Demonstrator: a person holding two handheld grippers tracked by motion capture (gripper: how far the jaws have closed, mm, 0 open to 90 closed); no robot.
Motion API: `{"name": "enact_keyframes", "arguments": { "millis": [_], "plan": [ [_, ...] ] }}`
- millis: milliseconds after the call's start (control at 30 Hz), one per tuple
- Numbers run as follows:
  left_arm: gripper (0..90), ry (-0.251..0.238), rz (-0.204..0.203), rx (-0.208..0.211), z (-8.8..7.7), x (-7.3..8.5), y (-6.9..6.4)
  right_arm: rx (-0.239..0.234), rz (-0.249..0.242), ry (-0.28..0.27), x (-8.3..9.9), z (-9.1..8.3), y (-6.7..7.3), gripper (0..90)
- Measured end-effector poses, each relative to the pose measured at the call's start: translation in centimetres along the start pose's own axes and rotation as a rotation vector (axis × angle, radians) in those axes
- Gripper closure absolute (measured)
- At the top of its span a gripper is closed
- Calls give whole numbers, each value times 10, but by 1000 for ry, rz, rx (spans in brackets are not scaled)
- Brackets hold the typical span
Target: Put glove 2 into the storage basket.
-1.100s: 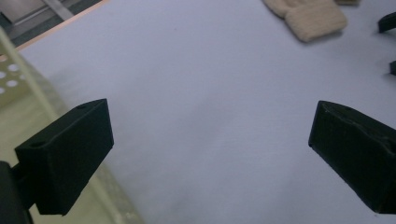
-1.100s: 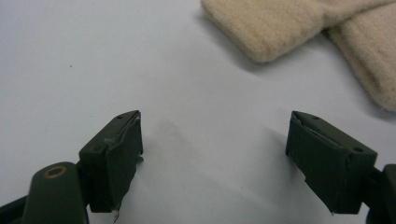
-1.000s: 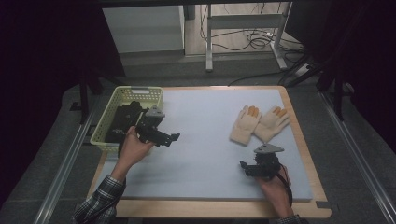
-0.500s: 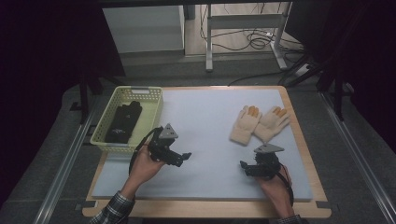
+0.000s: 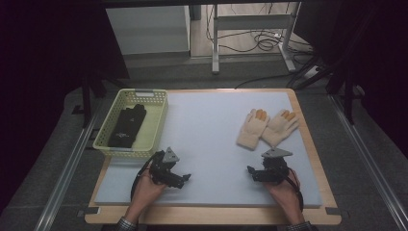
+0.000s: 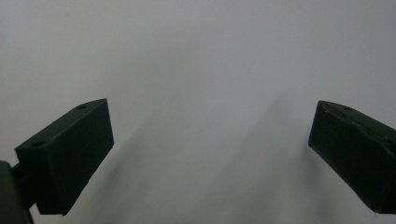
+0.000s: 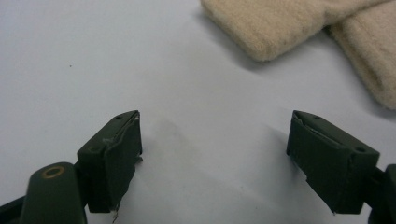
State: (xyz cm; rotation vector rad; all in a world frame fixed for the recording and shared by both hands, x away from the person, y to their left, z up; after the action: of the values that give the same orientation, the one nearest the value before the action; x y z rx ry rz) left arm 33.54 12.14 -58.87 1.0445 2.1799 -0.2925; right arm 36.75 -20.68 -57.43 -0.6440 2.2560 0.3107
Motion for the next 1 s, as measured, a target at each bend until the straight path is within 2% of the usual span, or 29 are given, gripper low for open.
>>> {"name": "enact_keyframes", "arguments": {
  "millis": [67,100,167,567,833,1000],
  "plan": [
    [6,-28,-49,27,1,5,1,-2,-1,2,0,0,0,159],
    [13,-36,-61,17,0,5,2,-6,-2,4,0,0,0,149],
    [19,-31,-54,3,1,5,1,-7,-2,6,0,0,1,145],
    [17,-30,-64,13,2,6,2,2,2,8,-4,1,-2,174],
    [18,-30,-65,13,2,6,2,-7,-14,-23,-38,6,-13,184],
    [17,-30,-65,13,1,6,2,-3,15,-38,-60,15,-24,185]
  ]
}}
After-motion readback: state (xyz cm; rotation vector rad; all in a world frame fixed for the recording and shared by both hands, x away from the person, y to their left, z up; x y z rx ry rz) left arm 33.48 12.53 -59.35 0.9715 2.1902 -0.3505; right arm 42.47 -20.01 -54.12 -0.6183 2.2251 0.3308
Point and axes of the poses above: each handheld gripper's, and its own axes: z roughly forward along the jaws, x roughly out of its underside, y roughly to its left, the point moved 6 cm from there along z, roughly forward along the jaws, and after that the axes turned 6 degrees about z, right-handed, at the moved point
